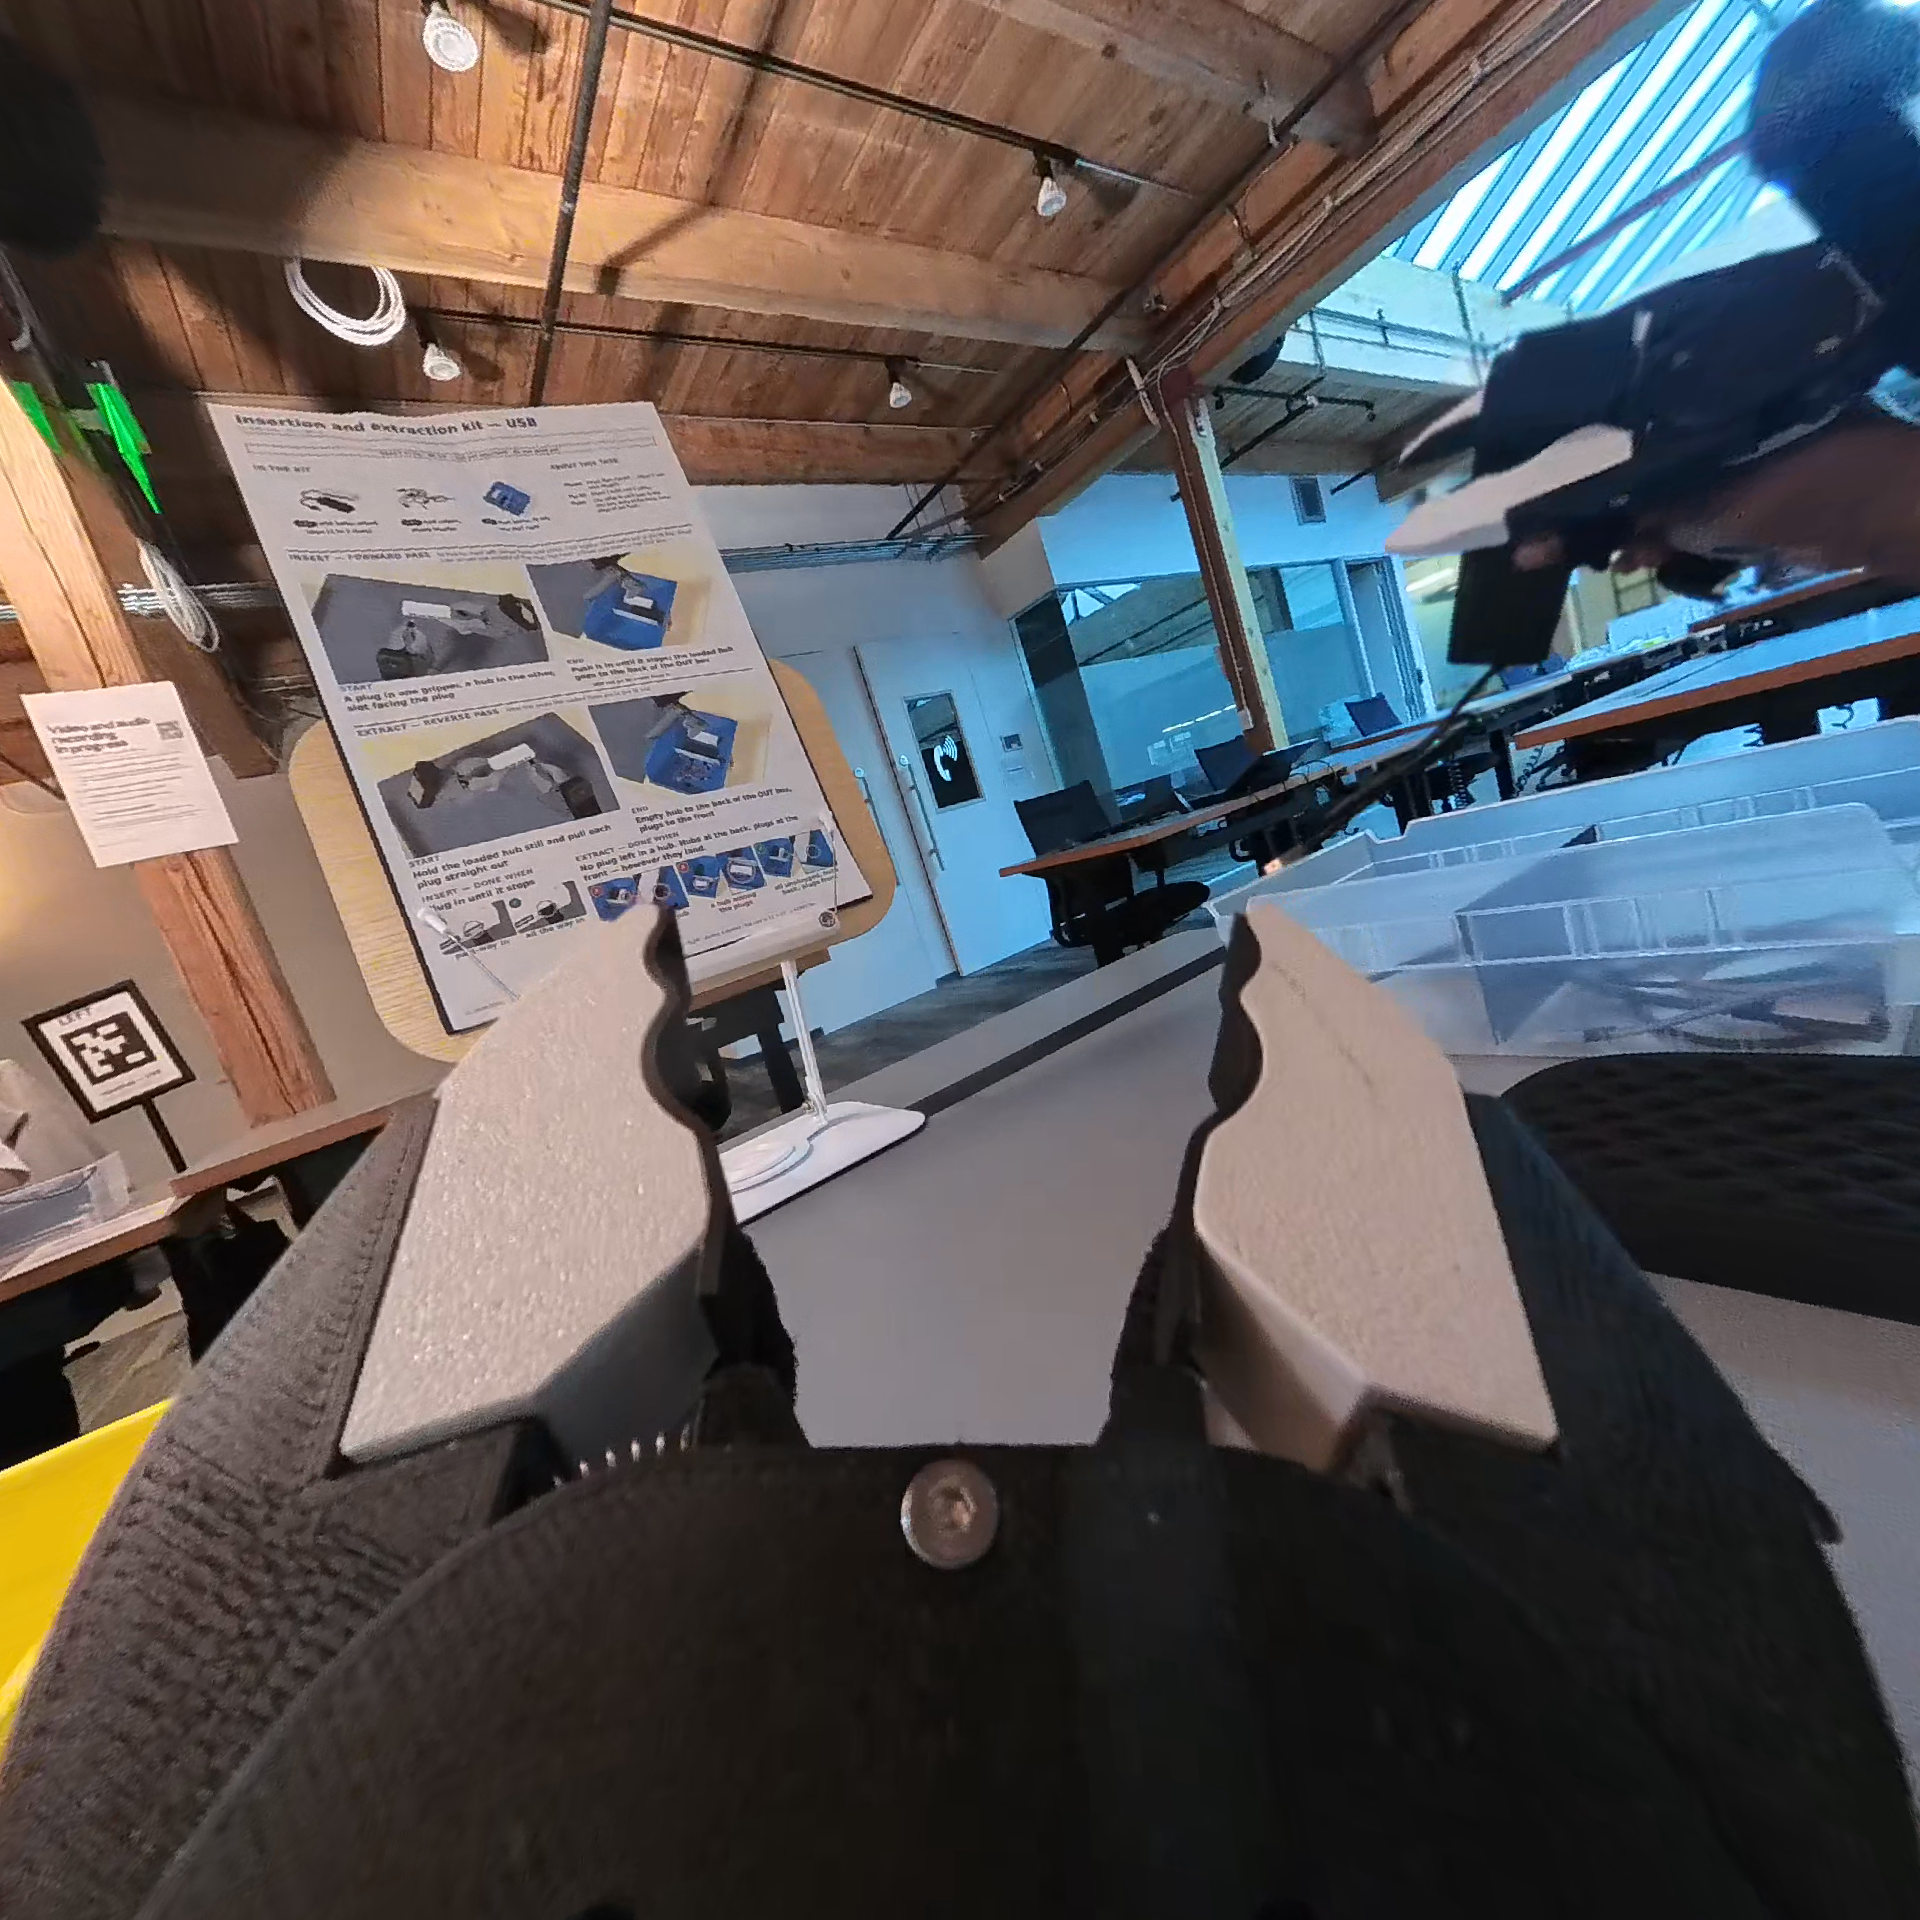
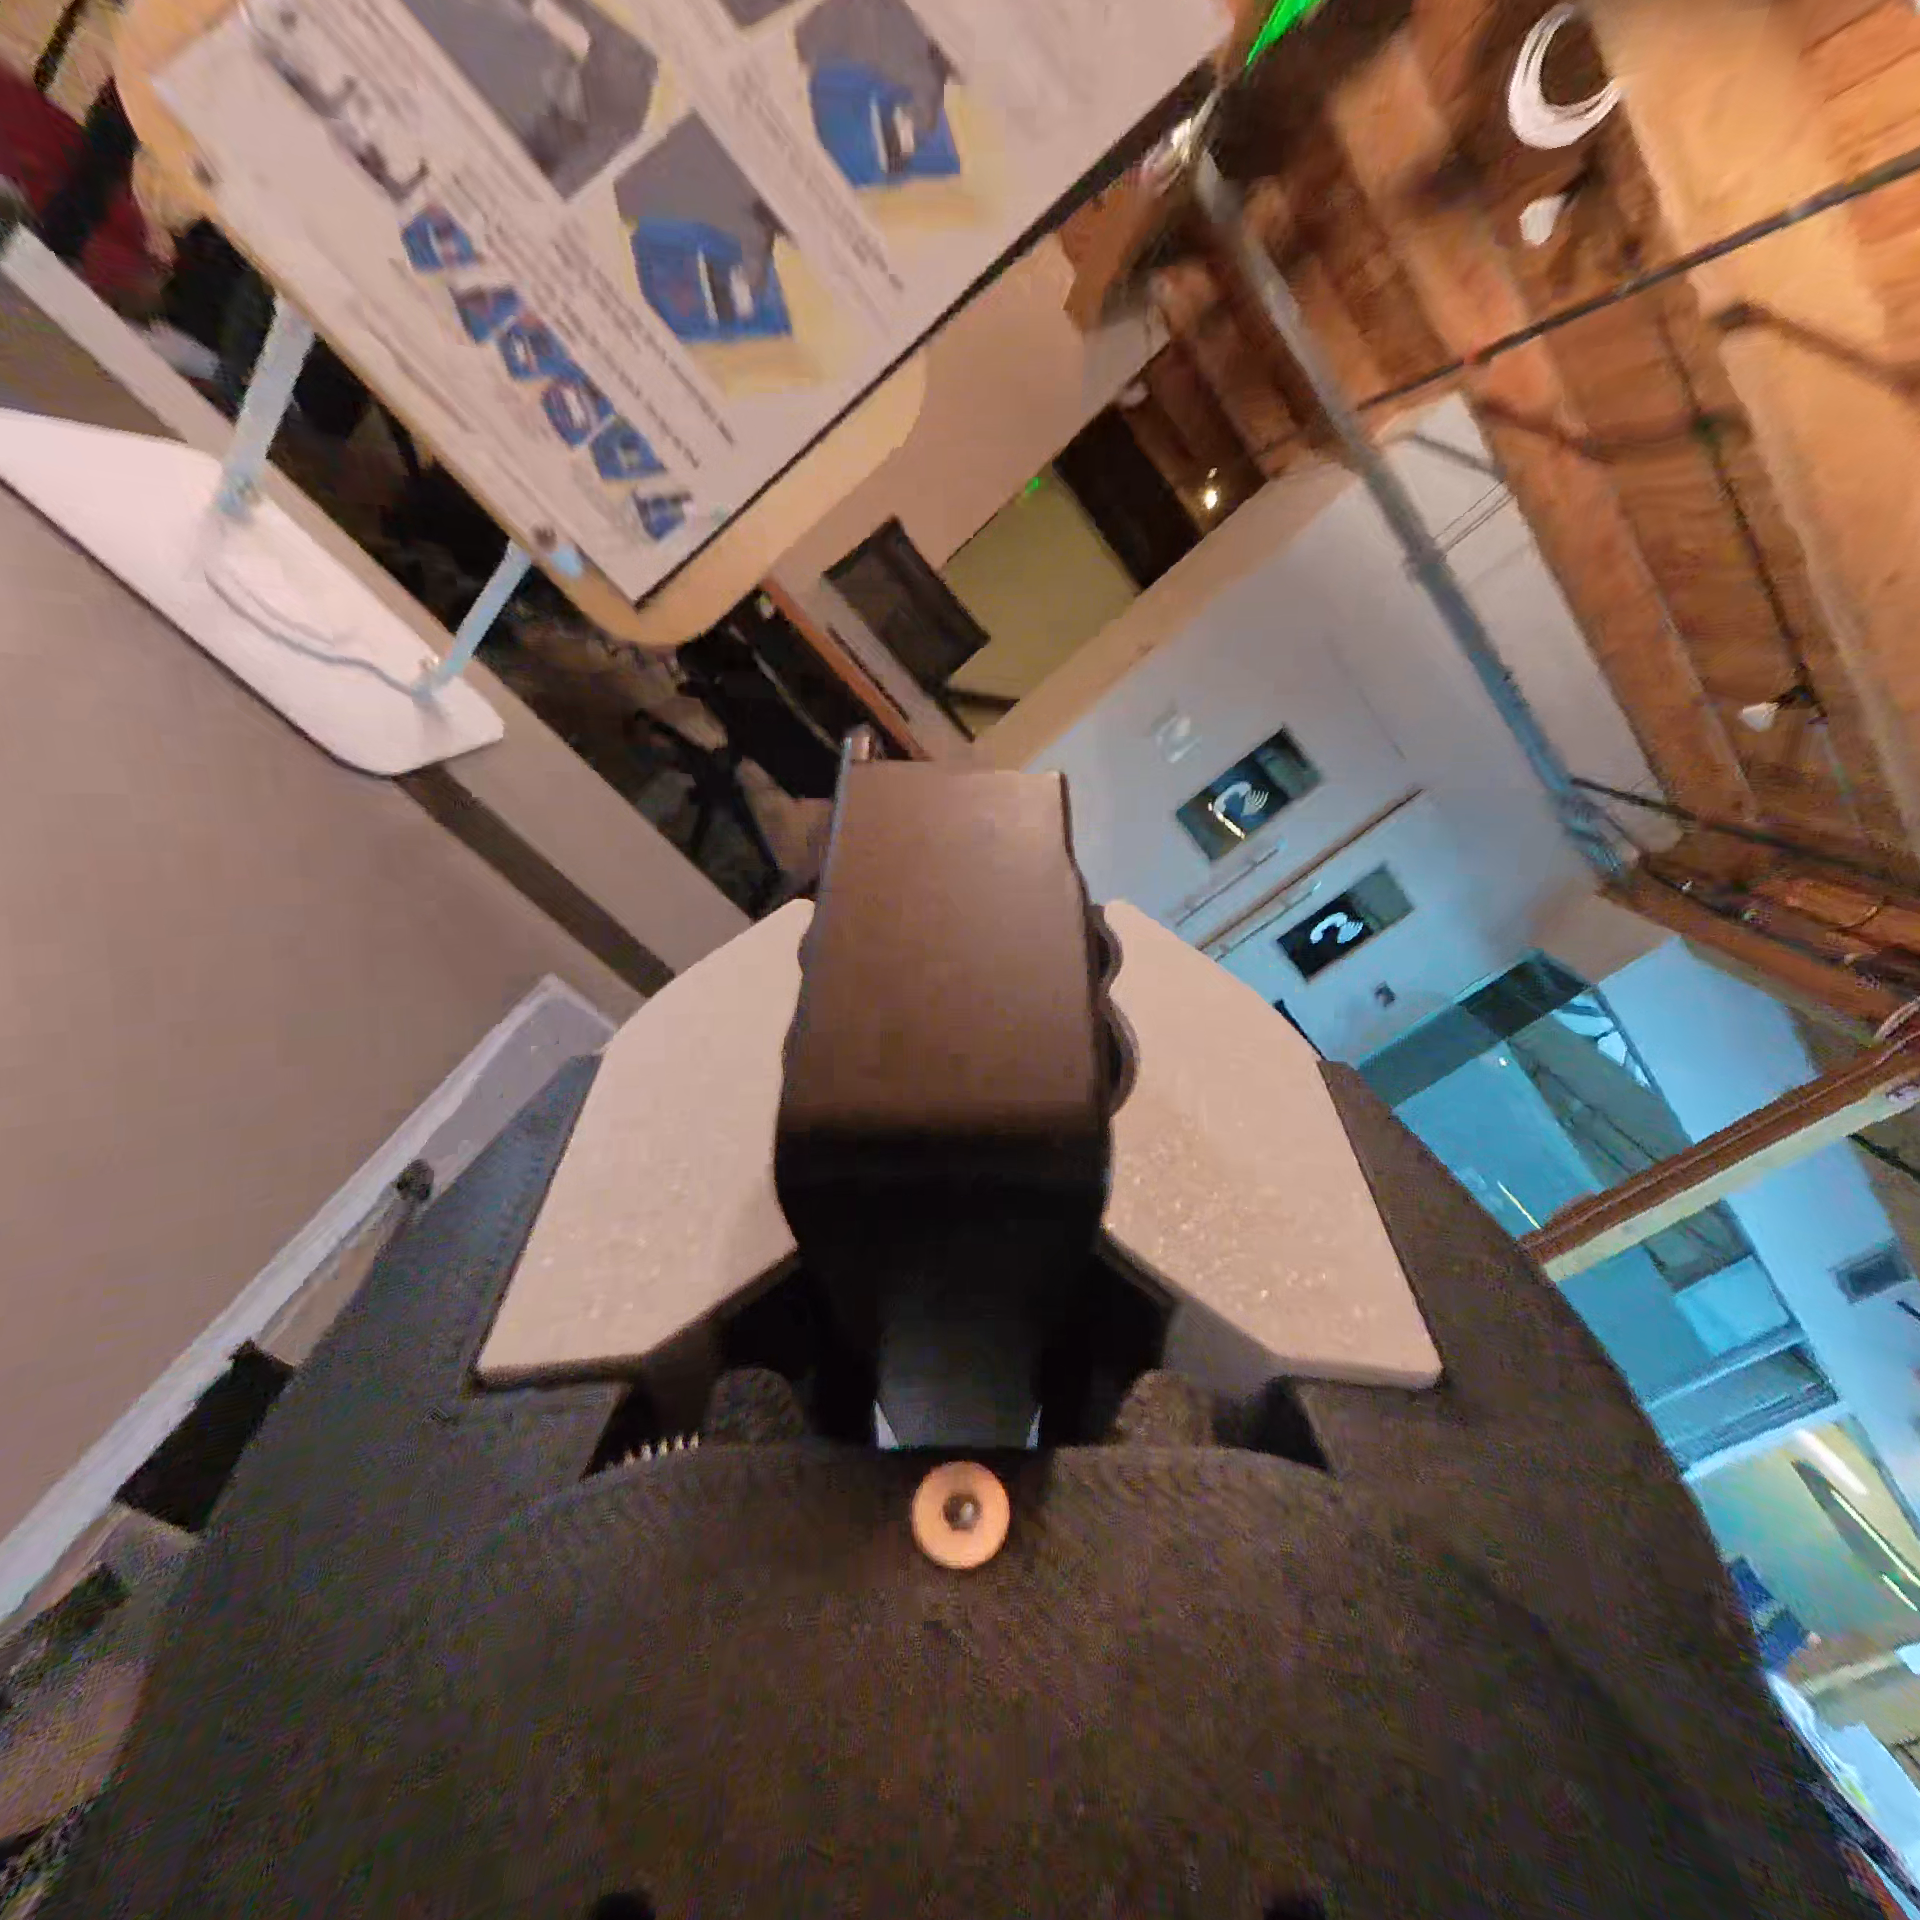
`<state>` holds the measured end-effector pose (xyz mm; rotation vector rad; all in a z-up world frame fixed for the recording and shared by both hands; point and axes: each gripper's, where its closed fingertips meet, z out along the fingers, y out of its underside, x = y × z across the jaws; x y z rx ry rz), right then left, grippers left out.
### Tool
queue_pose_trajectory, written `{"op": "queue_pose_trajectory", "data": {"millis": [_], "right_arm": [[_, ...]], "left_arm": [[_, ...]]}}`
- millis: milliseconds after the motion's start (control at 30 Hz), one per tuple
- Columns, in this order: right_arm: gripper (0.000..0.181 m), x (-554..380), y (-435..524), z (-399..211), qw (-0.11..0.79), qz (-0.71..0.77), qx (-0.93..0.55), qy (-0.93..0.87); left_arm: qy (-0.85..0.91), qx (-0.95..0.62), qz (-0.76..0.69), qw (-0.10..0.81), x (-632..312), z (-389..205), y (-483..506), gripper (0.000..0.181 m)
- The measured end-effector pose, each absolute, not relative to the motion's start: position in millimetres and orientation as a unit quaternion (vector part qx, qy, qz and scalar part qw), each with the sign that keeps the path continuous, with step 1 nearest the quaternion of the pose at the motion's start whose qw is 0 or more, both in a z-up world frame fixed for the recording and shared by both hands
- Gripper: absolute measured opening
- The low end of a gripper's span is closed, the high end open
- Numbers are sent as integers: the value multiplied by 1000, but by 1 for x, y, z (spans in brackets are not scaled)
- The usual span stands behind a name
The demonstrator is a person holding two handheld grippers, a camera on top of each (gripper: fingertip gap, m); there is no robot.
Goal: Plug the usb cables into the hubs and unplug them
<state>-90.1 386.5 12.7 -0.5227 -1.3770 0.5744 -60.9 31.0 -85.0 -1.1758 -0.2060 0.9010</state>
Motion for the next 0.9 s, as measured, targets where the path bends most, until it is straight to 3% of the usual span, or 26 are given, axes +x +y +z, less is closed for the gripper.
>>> {"op": "queue_pose_trajectory", "data": {"millis": [167,433,667,900], "right_arm": [[47,-91,394,9,698,235,-267,-621],[47,-46,369,81,781,259,-193,-534],[47,-48,367,81,737,302,-226,-561],[48,-88,378,30,658,309,-280,-628]], "left_arm": [[-94,-538,410,730,-62,-87,31,95],[-73,-552,424,715,-59,-90,38,93],[-76,-554,433,707,-61,-91,37,92],[-76,-557,433,704,-62,-92,38,92]]}}
